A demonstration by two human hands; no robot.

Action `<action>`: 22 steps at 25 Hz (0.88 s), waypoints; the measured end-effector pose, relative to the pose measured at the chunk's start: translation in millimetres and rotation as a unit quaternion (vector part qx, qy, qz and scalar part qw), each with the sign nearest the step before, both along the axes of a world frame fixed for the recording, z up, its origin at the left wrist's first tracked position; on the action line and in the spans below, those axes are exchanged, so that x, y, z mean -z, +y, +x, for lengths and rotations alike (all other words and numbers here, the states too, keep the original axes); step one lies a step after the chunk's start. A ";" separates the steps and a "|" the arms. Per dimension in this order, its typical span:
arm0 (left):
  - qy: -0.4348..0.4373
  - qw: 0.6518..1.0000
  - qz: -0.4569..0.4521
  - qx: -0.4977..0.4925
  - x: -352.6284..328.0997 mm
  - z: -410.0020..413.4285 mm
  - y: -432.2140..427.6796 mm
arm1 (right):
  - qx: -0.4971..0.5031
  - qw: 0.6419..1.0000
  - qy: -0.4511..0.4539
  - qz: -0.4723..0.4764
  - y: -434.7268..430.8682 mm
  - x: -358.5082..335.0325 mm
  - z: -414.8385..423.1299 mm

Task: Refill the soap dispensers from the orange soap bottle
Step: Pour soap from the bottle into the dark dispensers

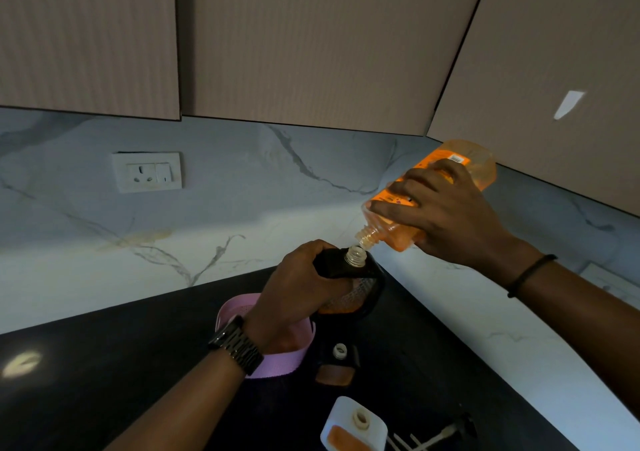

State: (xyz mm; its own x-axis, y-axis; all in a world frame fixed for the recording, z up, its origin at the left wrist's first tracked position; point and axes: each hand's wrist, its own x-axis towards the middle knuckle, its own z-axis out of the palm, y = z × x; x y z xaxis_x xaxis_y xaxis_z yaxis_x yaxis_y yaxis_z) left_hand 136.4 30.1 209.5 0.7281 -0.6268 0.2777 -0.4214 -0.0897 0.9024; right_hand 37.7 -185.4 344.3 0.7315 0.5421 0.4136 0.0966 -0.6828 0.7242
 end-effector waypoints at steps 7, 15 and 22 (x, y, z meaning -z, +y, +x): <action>0.006 1.000 -0.006 0.006 3.4 3.8 -2.8 | 0.003 1.000 0.002 -0.002 -2.1 -0.1 4.1; 0.013 1.000 -0.007 0.009 5.1 5.4 -3.3 | 0.021 1.000 0.019 -0.004 -3.8 0.3 6.9; 0.012 1.000 -0.006 0.006 9.9 5.9 -5.0 | 0.033 0.999 0.029 -0.006 -3.8 -2.6 6.6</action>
State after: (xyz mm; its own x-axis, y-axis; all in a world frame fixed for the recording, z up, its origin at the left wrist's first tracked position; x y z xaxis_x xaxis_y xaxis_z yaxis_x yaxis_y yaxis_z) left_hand 142.3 25.1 199.6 0.7272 -0.6320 0.2679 -0.4000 -0.0730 0.9136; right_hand 44.2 -189.3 346.9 0.7890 0.4962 0.3624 0.0936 -0.6799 0.7273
